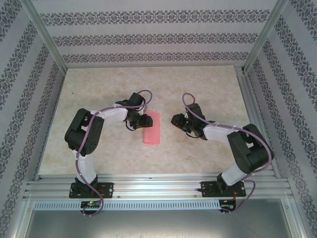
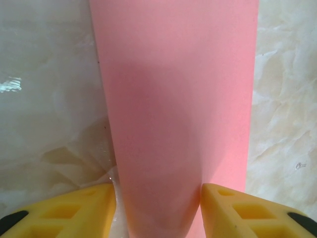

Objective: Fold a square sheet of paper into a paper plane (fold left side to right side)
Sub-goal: First fold in half a square sheet of paper at the center of the table.

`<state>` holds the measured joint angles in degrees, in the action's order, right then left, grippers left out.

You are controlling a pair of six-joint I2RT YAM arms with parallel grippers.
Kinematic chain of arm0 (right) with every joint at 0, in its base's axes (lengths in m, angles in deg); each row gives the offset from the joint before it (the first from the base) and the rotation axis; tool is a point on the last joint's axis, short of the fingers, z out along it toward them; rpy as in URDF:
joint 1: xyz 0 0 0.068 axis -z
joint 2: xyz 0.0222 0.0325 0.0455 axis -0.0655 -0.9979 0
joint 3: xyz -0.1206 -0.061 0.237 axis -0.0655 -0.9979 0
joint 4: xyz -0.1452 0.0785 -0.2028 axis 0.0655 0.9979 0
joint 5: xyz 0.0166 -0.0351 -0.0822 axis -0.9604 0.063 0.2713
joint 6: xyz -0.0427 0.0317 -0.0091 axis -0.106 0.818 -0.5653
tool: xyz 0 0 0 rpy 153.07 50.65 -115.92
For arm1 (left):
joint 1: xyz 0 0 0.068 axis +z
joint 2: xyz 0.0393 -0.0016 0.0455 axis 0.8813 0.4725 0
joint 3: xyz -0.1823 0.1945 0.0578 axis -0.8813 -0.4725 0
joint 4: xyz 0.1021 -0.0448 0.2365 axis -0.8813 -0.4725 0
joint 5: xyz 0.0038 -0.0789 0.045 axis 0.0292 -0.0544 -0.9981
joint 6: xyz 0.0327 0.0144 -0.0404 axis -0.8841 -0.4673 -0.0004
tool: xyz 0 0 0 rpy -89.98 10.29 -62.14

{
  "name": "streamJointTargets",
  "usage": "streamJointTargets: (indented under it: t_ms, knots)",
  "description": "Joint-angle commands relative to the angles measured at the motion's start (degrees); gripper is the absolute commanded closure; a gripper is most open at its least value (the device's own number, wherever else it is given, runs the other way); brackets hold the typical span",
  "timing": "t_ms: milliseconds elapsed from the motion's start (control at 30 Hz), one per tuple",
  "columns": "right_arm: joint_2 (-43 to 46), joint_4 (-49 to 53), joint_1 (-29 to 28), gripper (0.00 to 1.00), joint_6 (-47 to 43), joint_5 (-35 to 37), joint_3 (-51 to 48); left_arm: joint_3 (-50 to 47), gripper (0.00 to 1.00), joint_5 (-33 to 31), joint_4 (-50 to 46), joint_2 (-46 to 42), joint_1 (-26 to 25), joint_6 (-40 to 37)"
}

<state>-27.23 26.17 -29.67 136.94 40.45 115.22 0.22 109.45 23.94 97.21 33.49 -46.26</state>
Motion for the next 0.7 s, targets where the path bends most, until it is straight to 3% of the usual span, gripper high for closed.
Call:
streamJointTargets:
  t_ms: [0,667]
  knots:
    - [-1.19,-1.64,-1.02,0.67,0.48,-0.83,0.72,0.07,0.49,-0.71,0.81,3.61,-2.25,-2.05]
    - [-4.16,-2.42,-4.28,0.68,1.62,-1.85,3.33,0.24,0.49,-1.87,0.98,4.57,-2.18,-0.85]
